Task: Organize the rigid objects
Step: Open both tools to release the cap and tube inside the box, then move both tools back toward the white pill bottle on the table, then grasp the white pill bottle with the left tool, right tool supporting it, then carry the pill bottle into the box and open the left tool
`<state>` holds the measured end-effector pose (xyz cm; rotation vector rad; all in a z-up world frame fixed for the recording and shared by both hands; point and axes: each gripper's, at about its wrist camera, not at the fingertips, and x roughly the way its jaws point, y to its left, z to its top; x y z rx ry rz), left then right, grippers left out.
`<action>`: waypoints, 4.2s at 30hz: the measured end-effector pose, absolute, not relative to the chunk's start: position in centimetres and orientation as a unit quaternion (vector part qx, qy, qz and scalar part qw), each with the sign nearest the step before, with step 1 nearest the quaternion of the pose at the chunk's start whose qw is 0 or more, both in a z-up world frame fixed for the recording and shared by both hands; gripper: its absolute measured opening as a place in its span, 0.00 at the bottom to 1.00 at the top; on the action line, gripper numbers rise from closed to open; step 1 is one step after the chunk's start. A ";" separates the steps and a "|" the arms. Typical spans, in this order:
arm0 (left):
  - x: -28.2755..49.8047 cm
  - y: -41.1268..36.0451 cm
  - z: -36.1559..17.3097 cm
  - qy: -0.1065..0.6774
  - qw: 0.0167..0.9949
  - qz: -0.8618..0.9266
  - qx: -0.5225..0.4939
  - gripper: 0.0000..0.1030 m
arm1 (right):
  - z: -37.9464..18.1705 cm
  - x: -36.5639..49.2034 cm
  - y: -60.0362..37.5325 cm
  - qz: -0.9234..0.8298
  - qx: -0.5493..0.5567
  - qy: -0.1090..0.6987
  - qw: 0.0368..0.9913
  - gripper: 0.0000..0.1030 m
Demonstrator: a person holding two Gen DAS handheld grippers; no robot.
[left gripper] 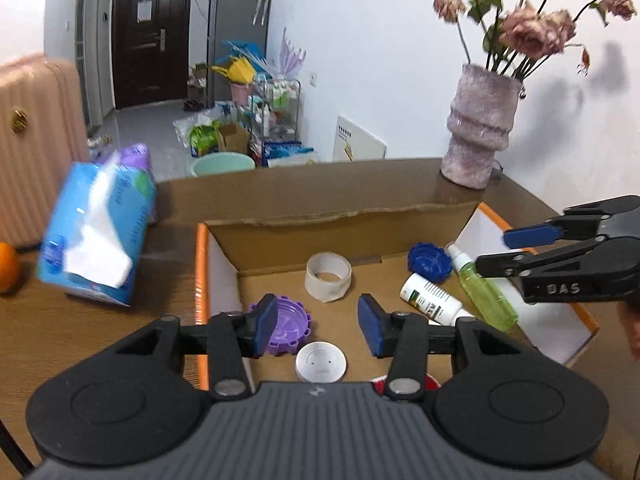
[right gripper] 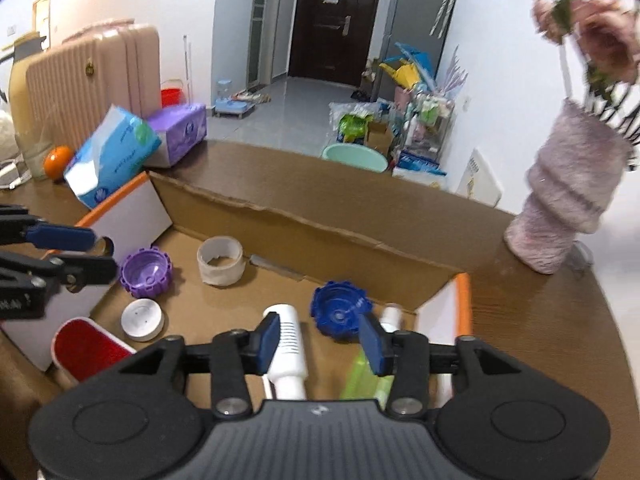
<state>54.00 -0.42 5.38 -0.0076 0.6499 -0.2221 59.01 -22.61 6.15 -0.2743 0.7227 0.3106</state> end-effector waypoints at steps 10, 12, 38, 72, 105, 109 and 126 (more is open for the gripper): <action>44.7 -1.2 11.0 0.242 0.967 -0.073 0.040 0.56 | 10.1 50.7 -25.7 0.148 -0.124 0.308 0.932 0.62; 43.0 -1.3 11.0 0.242 0.967 -0.079 0.035 0.58 | 10.2 48.7 -26.1 0.145 -0.120 0.285 0.940 0.72; 26.6 -1.9 7.9 0.091 0.995 -0.044 -0.011 1.00 | 6.8 30.0 -27.5 0.113 -0.049 0.088 0.989 0.94; 29.6 0.6 -0.1 0.219 0.973 -0.044 -0.052 1.00 | -2.0 29.4 -22.3 0.190 -0.036 0.234 0.953 0.93; 30.7 -3.1 -2.5 0.289 0.924 -0.185 -0.169 0.78 | -1.7 29.5 -28.8 0.180 0.099 0.264 0.942 0.69; 32.4 -4.1 -3.5 0.318 0.898 -0.206 -0.223 0.38 | -3.7 32.5 -29.7 0.204 0.228 0.308 0.901 0.36; 27.4 -5.4 2.9 0.250 0.930 -0.206 -0.171 0.33 | 1.7 26.1 -29.2 0.203 0.198 0.252 0.925 0.28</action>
